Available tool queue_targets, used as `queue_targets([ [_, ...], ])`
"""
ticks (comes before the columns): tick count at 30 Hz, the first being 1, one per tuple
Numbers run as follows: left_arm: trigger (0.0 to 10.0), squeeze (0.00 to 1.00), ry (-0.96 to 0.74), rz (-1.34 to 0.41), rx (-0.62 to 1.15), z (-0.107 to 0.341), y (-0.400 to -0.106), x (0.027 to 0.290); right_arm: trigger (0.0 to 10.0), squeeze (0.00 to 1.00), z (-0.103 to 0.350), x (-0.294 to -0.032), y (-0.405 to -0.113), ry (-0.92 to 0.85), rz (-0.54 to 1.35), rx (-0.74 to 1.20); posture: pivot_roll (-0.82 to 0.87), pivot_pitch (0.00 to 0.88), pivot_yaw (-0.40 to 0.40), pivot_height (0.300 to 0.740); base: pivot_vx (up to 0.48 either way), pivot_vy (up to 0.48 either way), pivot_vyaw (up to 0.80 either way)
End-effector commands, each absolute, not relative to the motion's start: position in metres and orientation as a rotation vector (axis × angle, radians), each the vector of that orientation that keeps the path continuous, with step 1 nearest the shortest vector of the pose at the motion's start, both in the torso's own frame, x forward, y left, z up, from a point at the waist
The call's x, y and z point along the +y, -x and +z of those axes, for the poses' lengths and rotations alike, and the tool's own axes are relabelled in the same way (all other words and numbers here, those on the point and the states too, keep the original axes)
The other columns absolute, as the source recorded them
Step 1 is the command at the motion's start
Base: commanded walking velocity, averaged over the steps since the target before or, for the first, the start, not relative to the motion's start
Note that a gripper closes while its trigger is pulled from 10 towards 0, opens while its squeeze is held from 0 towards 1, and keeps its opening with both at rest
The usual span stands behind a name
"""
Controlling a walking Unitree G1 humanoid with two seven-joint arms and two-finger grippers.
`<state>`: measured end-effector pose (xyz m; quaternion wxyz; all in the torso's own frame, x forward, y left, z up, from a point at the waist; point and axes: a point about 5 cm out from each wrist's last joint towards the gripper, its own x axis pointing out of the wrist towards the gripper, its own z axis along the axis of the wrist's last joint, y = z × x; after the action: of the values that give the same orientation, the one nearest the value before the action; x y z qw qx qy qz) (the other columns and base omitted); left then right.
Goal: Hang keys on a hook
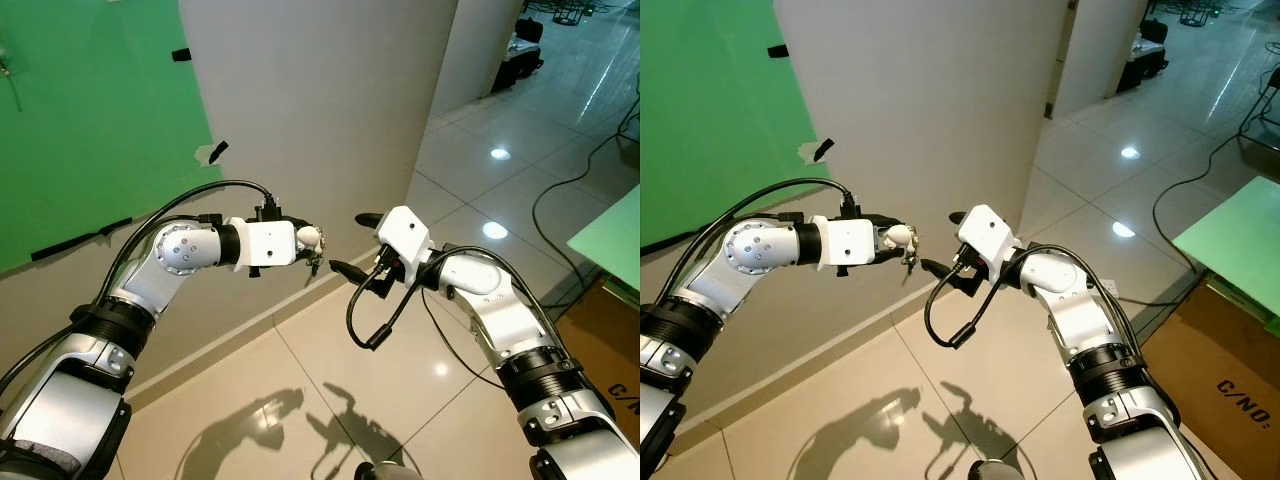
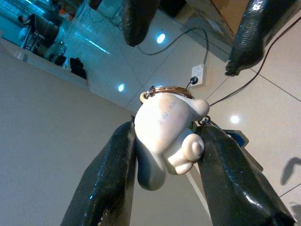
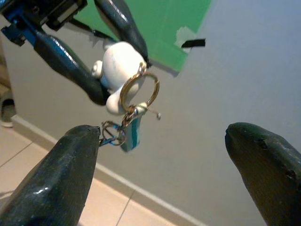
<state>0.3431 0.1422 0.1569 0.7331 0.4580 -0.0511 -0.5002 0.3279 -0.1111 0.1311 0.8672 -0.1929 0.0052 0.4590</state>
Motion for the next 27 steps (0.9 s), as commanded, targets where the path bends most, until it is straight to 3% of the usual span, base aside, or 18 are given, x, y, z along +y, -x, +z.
queue_targets([
  [1,10.0,0.0,-0.994,-1.085,-0.115,0.161,-0.344,0.146,10.0,0.0,0.137,-0.11,-0.332,0.416,0.945,-0.027,-0.09,0.0,0.037,0.74,0.0,0.0,0.0],
  [11,10.0,0.0,-0.989,-1.094,-0.119,0.16,-0.343,0.143,10.0,0.0,0.131,-0.108,-0.33,0.503,0.981,-0.034,-0.09,0.0,0.032,0.74,0.0,0.0,0.0],
  [27,10.0,0.0,-0.848,-1.087,-0.102,0.16,-0.344,0.139,10.0,0.0,0.12,-0.097,-0.33,0.413,0.816,-0.092,-0.09,0.0,0.027,0.74,0.0,0.0,0.0],
])
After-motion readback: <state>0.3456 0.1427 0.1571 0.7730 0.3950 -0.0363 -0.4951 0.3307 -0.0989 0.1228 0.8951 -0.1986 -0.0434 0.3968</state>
